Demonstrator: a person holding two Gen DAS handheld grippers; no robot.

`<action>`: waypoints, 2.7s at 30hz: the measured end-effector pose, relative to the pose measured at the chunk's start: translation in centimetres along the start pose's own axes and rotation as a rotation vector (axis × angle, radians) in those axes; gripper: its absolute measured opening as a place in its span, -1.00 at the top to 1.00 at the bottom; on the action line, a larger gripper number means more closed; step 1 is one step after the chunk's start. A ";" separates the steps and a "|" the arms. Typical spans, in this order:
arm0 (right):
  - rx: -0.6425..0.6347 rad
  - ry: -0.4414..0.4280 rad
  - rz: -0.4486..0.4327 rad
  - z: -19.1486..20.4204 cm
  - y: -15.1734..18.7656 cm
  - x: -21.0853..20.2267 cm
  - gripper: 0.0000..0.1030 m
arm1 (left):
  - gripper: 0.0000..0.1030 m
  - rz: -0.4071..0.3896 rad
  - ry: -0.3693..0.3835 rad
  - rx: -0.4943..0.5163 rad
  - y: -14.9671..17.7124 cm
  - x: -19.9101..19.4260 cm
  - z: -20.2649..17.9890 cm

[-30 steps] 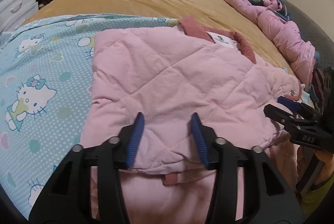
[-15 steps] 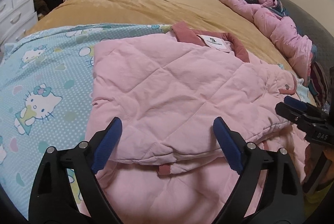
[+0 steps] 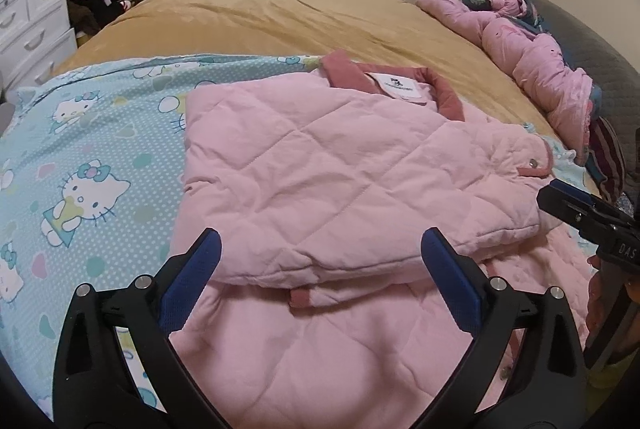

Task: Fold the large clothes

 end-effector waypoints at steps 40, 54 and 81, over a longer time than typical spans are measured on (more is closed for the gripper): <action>0.042 -0.019 -0.191 -2.4 1.9 -13.8 -0.83 | -0.82 -0.161 -0.011 0.036 3.0 -9.6 -5.6; 0.021 0.003 -0.203 -3.0 5.0 -17.2 -0.92 | -0.82 -0.136 -0.032 0.040 7.5 -10.7 -6.0; 0.024 0.010 -0.040 -4.9 14.6 -16.8 -0.92 | -0.82 -0.081 -0.111 0.008 14.4 -12.8 -4.0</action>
Point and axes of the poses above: each gripper's, at about its wrist camera, not at the fingertips, and x roughly the way its jaws point, z to its left, y to its underside, the point moved 10 cm from there along x, roughly the way its jaws point, and after that the axes turned 6 degrees about z, right-handed, at the moved point
